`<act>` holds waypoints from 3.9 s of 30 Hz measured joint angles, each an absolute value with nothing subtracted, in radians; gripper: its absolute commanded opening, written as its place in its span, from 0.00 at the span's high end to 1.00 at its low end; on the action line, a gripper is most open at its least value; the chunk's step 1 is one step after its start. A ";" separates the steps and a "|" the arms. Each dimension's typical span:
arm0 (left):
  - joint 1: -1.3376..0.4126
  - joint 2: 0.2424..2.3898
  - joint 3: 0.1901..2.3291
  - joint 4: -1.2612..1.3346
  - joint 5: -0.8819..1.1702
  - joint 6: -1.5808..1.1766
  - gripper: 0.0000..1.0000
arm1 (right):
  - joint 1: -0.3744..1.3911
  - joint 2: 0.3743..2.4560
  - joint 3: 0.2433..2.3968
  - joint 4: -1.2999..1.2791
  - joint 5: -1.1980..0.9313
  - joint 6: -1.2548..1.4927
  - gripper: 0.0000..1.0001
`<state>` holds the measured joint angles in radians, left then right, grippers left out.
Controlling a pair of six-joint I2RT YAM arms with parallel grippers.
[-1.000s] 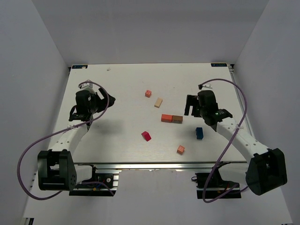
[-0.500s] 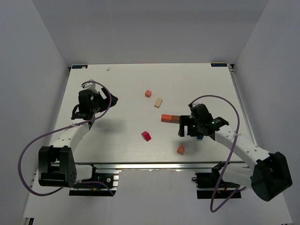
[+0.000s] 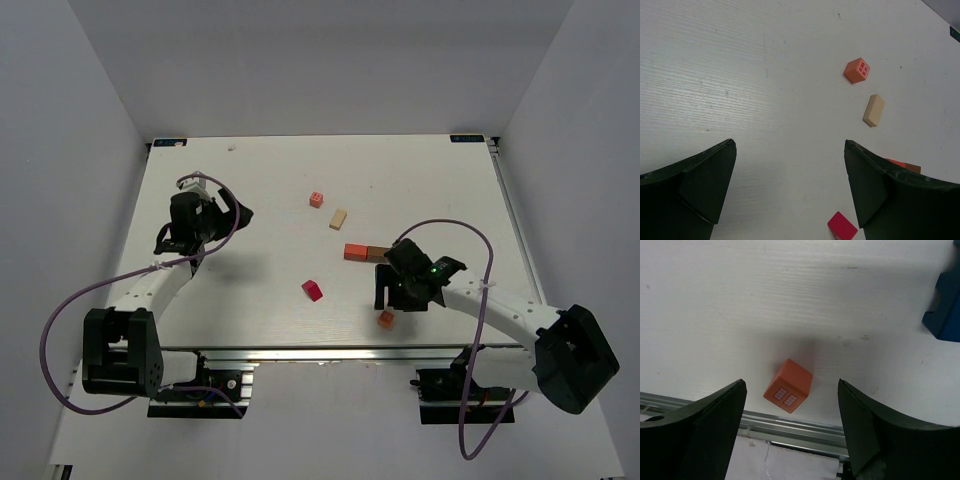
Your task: Build the wood block tower
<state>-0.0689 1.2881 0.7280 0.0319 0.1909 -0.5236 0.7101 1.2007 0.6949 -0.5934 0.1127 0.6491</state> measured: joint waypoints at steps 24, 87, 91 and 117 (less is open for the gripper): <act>-0.076 1.283 0.711 0.037 0.191 -0.524 0.02 | 0.720 1.269 0.643 -0.524 0.117 0.727 0.41; -0.712 1.325 0.796 0.096 0.424 -0.611 0.16 | 0.758 0.968 0.347 0.505 -0.340 0.010 0.75; -0.773 1.391 0.841 0.057 0.379 -0.611 0.20 | 0.763 0.949 0.331 0.534 -0.339 -0.004 0.74; -0.860 1.414 0.959 -0.038 0.286 -0.478 1.00 | 0.772 0.908 0.365 0.439 -0.204 0.074 0.11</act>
